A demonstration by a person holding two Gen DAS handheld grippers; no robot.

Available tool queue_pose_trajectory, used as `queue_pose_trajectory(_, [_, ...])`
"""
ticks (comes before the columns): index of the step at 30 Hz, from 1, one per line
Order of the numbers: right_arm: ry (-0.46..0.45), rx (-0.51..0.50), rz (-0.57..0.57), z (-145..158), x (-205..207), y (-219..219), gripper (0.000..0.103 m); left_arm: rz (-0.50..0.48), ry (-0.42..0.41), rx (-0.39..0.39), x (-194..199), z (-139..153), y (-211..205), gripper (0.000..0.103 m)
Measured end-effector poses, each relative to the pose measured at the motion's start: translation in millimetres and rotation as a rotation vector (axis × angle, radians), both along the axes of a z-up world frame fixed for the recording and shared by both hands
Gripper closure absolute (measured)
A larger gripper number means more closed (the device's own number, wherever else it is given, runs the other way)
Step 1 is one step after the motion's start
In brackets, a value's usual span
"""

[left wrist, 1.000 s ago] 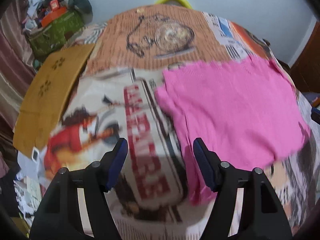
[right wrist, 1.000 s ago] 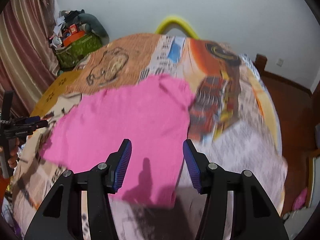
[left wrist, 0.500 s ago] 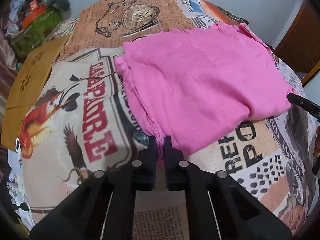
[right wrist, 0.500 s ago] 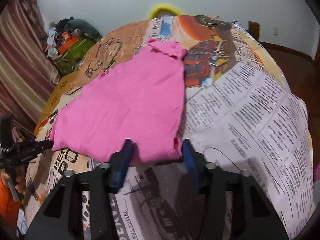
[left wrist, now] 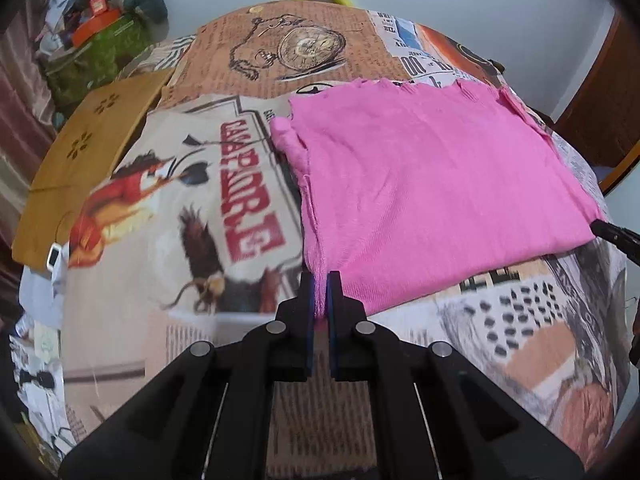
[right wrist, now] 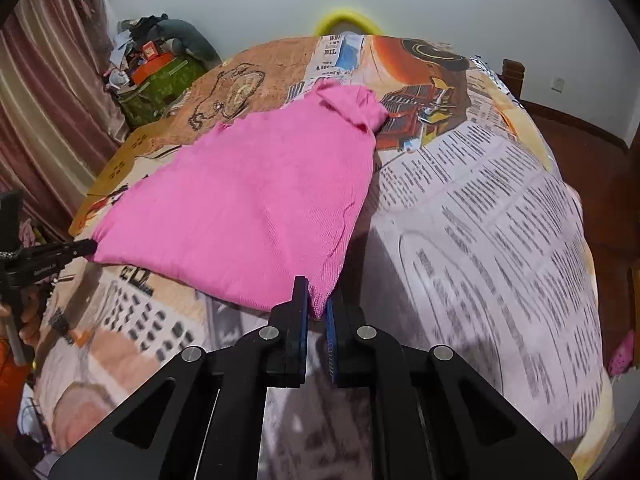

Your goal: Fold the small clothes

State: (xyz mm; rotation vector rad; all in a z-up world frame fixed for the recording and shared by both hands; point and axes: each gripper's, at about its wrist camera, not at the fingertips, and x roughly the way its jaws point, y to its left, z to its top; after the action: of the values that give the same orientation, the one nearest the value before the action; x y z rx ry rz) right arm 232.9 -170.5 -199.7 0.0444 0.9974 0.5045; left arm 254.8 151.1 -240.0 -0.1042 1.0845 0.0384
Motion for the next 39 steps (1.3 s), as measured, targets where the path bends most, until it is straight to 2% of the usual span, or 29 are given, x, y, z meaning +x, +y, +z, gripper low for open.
queue_pose_trajectory(9, [0.063, -0.023, 0.032, -12.8, -39.8, -1.7, 0.096, -0.012, 0.001, -0.026, -52.5, -1.7, 0.1, 0.098])
queue_pose_trajectory(12, [0.067, -0.048, 0.036, -11.6, -45.6, -1.7, 0.095, -0.024, 0.016, 0.047, -62.0, -3.3, -3.4, 0.098])
queue_pose_trajectory(15, [0.052, -0.069, 0.021, -3.9, -44.5, -5.3, 0.094, -0.043, -0.001, 0.095, -67.4, 2.9, -6.0, 0.095])
queue_pose_trajectory(17, [0.034, -0.065, 0.012, 3.3, -42.2, -7.4, 0.085, -0.039, -0.019, 0.128, -66.0, 10.1, -6.7, 0.093])
queue_pose_trajectory(19, [0.000, -0.062, 0.003, 9.8, -40.3, -7.9, 0.070, -0.034, -0.035, 0.124, -60.3, 15.9, -5.5, 0.086])
queue_pose_trajectory(21, [-0.036, -0.080, 0.002, 15.1, -36.9, -4.0, 0.064, -0.025, -0.052, 0.112, -49.7, 21.9, -4.3, 0.078])
queue_pose_trajectory(22, [-0.048, -0.086, 0.008, 17.0, -32.7, -0.8, 0.063, -0.023, -0.057, 0.108, -44.5, 24.0, -4.9, 0.075])
queue_pose_trajectory(26, [-0.063, -0.067, 0.050, 17.7, -15.3, 14.5, 0.063, -0.047, -0.076, 0.132, -14.5, 28.9, -17.5, 0.074])
queue_pose_trajectory(33, [-0.053, -0.034, 0.123, 6.9, 26.5, 51.3, 0.063, -0.068, -0.105, 0.170, 39.6, 25.5, -34.8, 0.050])
queue_pose_trajectory(36, [-0.038, -0.024, 0.143, -0.4, 48.8, 66.2, 0.061, -0.034, -0.079, 0.182, 61.9, 14.1, -30.7, 0.045])
queue_pose_trajectory(39, [-0.020, -0.020, 0.150, -8.0, 68.3, 76.4, 0.056, -0.001, -0.033, 0.141, 77.8, -2.1, -19.2, 0.045])
